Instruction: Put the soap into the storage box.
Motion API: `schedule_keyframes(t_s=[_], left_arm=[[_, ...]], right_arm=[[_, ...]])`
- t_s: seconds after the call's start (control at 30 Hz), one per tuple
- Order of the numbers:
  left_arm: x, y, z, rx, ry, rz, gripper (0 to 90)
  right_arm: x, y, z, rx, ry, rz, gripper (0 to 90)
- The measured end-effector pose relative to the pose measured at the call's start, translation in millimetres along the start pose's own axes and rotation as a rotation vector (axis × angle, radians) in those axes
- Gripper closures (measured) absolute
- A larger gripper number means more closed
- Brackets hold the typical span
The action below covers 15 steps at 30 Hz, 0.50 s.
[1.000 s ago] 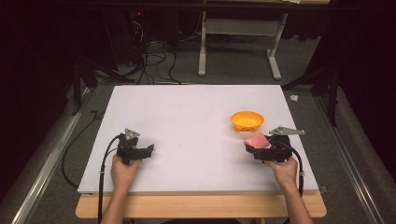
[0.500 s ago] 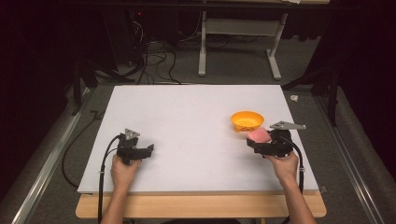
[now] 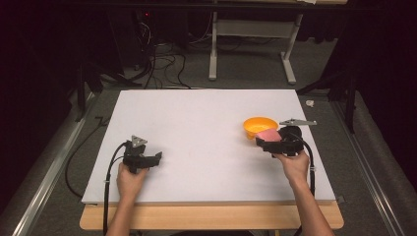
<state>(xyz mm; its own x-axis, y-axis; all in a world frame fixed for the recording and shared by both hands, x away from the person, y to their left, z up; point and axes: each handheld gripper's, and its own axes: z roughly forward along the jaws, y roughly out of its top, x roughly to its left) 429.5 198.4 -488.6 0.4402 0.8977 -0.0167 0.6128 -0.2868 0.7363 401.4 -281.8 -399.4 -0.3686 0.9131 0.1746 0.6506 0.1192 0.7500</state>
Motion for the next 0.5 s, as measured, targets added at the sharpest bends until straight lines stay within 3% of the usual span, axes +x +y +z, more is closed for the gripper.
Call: schedule_keyframes(t_s=[0.5], left_arm=[[0.0, 0.0, 0.0, 0.000, 0.000, 0.000, 19.4]], right_arm=[[-3.9, 24.0, 8.1, 0.014, -0.021, 0.021, 13.6]])
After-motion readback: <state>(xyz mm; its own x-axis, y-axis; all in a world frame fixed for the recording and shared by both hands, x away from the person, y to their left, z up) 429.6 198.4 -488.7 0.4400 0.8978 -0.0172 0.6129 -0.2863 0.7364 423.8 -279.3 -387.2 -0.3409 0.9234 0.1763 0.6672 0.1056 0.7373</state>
